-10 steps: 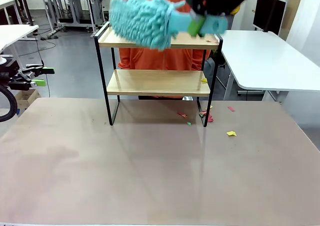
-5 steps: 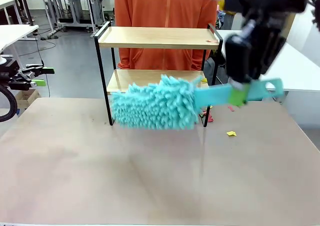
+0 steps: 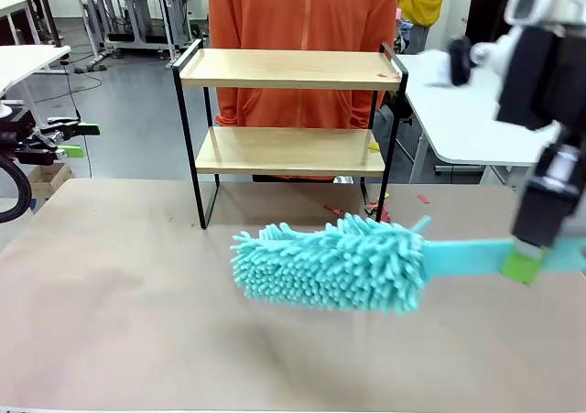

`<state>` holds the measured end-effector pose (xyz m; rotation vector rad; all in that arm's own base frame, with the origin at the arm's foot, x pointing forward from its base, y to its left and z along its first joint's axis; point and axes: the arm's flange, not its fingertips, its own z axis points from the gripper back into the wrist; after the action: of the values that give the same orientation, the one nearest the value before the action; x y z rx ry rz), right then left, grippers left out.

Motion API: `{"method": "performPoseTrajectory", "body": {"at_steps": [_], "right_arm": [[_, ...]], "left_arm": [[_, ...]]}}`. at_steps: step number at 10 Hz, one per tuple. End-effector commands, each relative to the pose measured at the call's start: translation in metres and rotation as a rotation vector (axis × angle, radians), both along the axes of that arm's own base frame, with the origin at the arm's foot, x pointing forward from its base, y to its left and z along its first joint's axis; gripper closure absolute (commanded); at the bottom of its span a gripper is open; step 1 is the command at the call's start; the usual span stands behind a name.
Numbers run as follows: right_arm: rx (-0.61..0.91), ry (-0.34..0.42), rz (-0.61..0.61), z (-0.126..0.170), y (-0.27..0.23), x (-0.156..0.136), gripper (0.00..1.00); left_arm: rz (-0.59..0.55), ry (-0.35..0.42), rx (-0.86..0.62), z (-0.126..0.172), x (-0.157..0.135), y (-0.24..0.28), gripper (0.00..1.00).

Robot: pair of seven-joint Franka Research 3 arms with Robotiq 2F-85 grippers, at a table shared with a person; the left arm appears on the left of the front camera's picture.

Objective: Clean the shelf.
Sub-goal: Clean the specific section of the Shelf indicated by the human with the Duster, then hand the Duster back to the human.

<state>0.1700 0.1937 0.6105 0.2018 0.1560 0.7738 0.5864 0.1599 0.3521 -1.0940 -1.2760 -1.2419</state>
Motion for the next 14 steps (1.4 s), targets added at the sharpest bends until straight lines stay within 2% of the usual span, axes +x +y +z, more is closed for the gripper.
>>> {"method": "performPoseTrajectory", "body": {"at_steps": [1,3,4,5,14], "right_arm": [[0.084,-0.003,-0.019,-0.020,-0.032,-0.018,0.87],[0.076,0.011,-0.026,-0.031,-0.043,-0.014,0.87],[0.043,0.052,-0.122,-0.027,-0.041,-0.002,0.87],[0.041,0.001,-0.044,-0.028,-0.039,-0.020,0.87],[0.041,0.001,-0.044,-0.028,-0.039,-0.020,0.87]], "left_arm": [[-0.001,-0.003,0.001,0.002,-0.001,0.001,0.00],[-0.001,-0.003,0.001,0.002,-0.001,0.001,0.00],[-0.001,-0.003,0.001,0.002,-0.001,0.001,0.00],[-0.001,-0.003,0.001,0.002,-0.001,0.001,0.00],[-0.001,-0.003,0.001,0.002,-0.001,0.001,0.00]]}}
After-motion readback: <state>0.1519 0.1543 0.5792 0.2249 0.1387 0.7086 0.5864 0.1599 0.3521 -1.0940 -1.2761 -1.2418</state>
